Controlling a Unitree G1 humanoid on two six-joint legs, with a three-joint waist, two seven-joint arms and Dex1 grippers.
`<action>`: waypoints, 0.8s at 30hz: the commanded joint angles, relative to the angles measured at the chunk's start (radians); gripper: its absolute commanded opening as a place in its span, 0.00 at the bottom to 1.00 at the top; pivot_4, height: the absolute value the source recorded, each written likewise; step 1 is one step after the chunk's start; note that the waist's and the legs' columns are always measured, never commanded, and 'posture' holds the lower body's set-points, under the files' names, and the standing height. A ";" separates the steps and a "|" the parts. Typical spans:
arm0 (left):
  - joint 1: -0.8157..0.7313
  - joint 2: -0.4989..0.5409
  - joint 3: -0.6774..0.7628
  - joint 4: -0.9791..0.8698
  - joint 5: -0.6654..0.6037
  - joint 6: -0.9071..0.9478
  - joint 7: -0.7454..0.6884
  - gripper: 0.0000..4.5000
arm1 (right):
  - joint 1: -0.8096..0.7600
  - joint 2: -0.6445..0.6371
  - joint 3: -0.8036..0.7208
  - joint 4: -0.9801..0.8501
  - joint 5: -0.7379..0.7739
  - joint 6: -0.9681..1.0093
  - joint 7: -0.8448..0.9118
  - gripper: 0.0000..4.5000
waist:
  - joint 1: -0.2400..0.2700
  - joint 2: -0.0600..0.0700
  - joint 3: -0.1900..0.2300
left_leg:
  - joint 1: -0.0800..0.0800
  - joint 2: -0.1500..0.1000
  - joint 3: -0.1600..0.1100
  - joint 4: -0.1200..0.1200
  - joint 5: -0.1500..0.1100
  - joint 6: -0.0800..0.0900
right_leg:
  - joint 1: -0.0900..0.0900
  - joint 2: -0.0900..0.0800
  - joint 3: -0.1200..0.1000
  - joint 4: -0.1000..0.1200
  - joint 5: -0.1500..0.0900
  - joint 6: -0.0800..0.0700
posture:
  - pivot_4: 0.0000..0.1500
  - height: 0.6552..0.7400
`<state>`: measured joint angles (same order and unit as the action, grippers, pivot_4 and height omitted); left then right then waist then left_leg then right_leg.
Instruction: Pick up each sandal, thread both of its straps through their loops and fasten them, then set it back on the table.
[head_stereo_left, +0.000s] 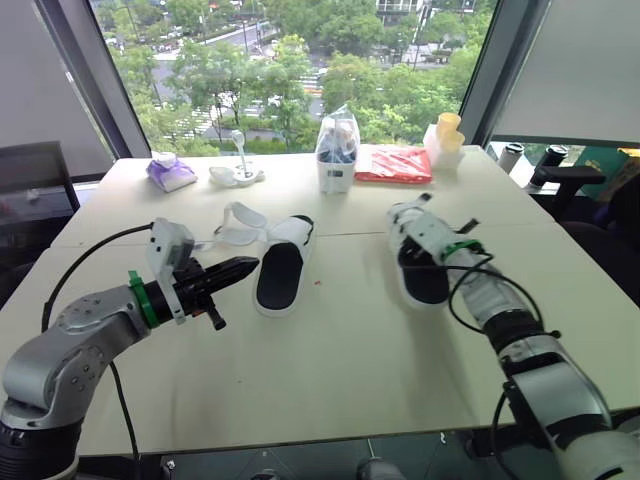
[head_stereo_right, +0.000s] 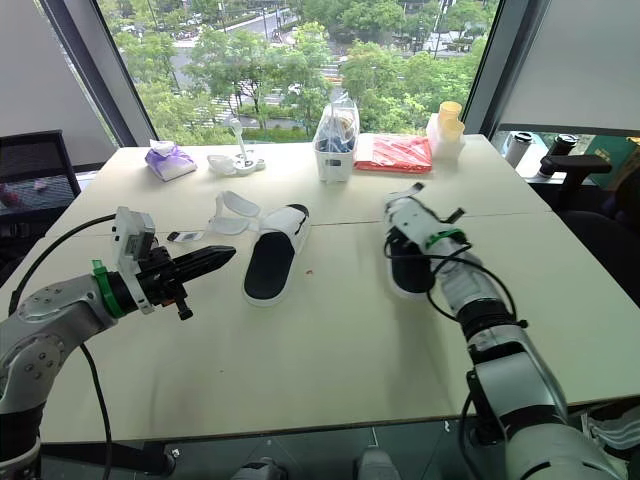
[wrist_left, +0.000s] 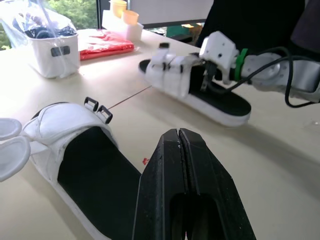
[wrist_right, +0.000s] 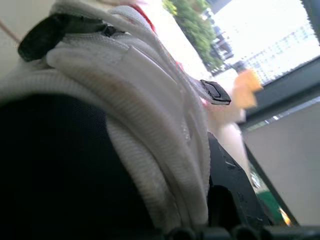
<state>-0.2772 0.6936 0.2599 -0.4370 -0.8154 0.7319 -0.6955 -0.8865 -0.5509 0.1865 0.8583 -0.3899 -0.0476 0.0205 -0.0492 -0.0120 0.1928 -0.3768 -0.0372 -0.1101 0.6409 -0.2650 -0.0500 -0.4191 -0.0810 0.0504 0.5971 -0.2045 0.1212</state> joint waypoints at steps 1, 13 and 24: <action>-0.012 -0.009 -0.012 0.000 0.008 -0.027 -0.010 0.00 | -0.023 -0.031 -0.022 0.012 -0.017 0.009 -0.059 0.00 | -0.007 0.000 0.000 | 0.001 0.000 0.000 -0.001 0.000 0.000 | 0.000 0.000 0.000 0.000 0.000 0.000 | 1.00 1.00; -0.044 -0.026 -0.046 0.027 0.028 -0.042 -0.019 0.00 | -0.077 0.029 -0.009 0.190 -0.015 0.085 -0.087 0.50 | -0.021 0.000 0.000 | 0.002 0.000 0.001 -0.002 0.000 0.000 | 0.000 0.000 0.001 0.001 0.000 0.000 | 1.00 1.00; -0.011 -0.018 -0.032 0.022 0.028 -0.044 -0.029 0.00 | 0.195 -0.039 -0.043 -0.340 0.038 0.128 0.099 0.99 | -0.019 -0.001 -0.001 | 0.003 0.000 -0.001 -0.001 0.000 0.000 | 0.002 0.001 0.001 0.002 0.001 0.005 | 1.00 1.00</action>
<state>-0.2780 0.6670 0.2110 -0.3949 -0.7924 0.7102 -0.7174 -0.7255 -0.5791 0.1655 0.6696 -0.3788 0.0637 0.0652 -0.0681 -0.0135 0.1922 -0.3743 -0.0368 -0.1108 0.6401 -0.2647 -0.0500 -0.4175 -0.0800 0.0511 0.5992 -0.2035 0.1262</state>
